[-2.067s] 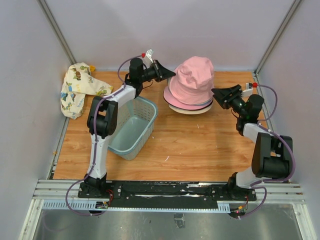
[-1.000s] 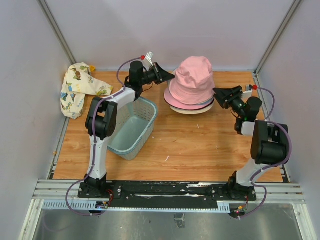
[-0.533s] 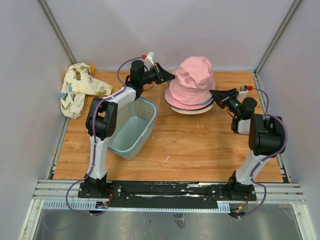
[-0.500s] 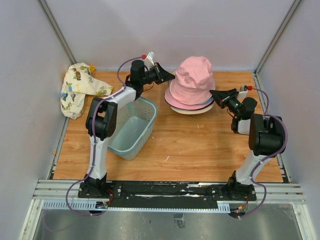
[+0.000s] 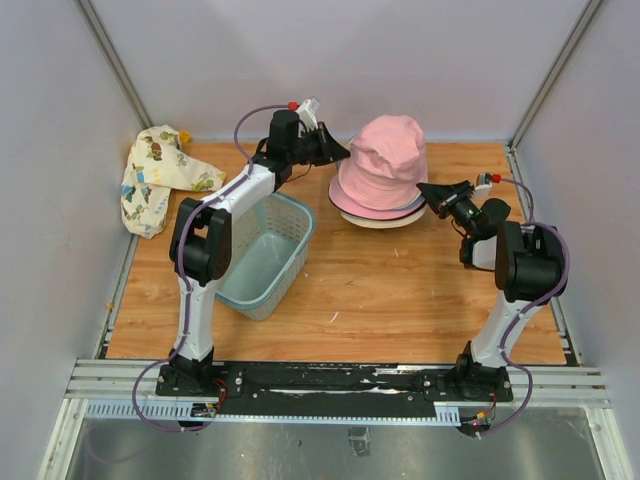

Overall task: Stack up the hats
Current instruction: Stack the hat on the hat, then reset both arms

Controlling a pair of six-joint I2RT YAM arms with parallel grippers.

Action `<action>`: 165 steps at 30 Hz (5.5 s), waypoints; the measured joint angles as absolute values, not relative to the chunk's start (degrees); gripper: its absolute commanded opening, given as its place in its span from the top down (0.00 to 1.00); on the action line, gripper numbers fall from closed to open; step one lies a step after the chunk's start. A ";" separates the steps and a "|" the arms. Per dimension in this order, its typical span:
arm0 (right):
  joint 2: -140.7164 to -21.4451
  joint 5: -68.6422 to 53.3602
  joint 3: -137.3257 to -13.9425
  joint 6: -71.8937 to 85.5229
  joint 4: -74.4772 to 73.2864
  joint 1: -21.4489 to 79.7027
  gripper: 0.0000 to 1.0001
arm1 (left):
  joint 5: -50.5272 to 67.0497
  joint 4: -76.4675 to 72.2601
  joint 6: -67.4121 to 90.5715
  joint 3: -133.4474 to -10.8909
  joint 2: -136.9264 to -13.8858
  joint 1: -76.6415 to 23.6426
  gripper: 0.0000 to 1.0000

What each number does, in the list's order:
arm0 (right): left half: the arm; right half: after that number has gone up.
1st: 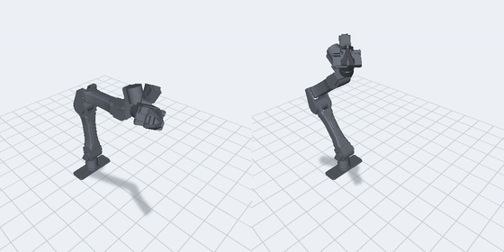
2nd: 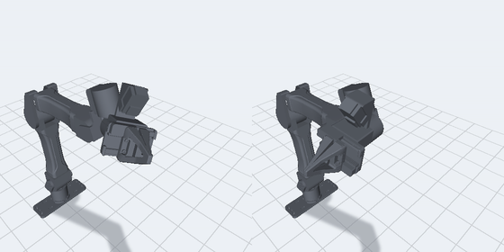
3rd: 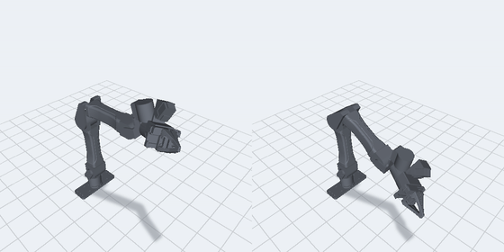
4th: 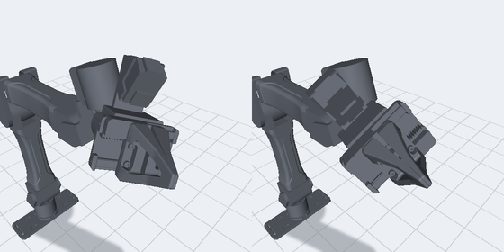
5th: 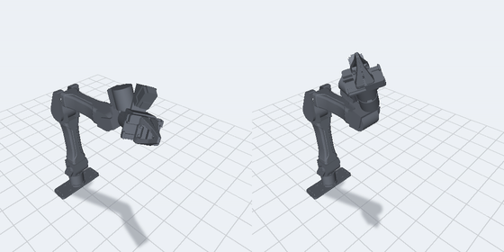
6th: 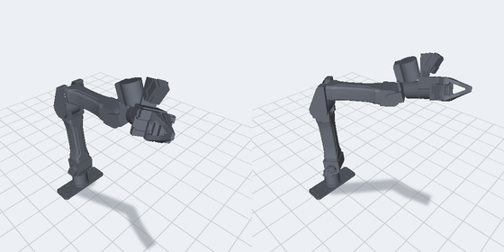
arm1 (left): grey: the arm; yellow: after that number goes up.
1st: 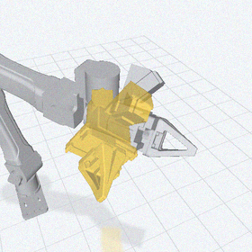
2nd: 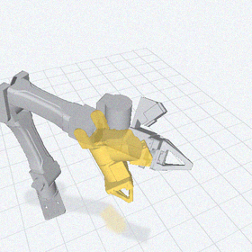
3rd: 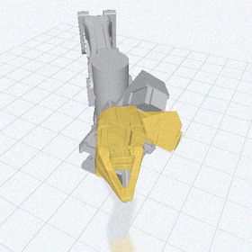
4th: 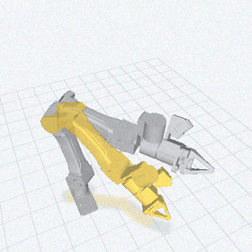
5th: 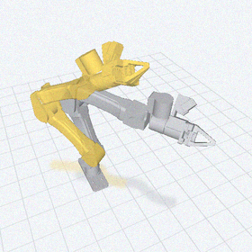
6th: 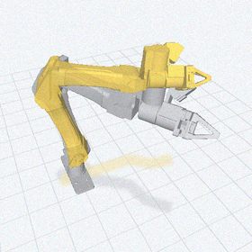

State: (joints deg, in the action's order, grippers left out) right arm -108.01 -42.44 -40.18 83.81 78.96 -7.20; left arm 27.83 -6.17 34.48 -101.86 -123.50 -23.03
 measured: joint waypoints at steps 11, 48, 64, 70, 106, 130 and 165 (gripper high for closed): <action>-110.30 -42.48 -40.16 83.09 82.43 -7.18 0.99 | 24.69 -5.78 31.20 -98.74 -121.84 -23.35 0.99; -75.61 -31.31 -42.89 48.69 21.45 -7.49 0.02 | 10.20 3.05 32.21 -85.38 -103.96 -21.04 0.41; -65.08 2.66 -43.68 27.53 -9.37 -7.44 0.01 | -25.26 -23.22 25.63 -36.71 -61.14 -33.08 0.01; -63.96 5.72 -43.22 26.57 -10.44 -7.44 0.01 | -29.39 -23.86 24.64 -33.15 -59.29 -33.32 0.00; -68.29 6.48 -43.22 25.71 -11.03 -7.40 0.02 | -32.16 -26.39 23.35 -27.40 -53.63 -34.37 0.00; -69.12 5.96 -43.22 25.96 -11.03 -7.40 0.01 | -32.40 -27.59 23.14 -26.59 -53.95 -35.14 0.00; -69.12 5.43 -43.22 26.52 -11.00 -7.40 0.02 | -32.51 -28.42 23.18 -24.38 -53.95 -35.31 0.00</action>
State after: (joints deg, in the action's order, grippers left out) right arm -69.12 5.43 -43.22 26.52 -11.00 -7.40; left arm -32.51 -28.42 23.18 -24.38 -53.95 -35.31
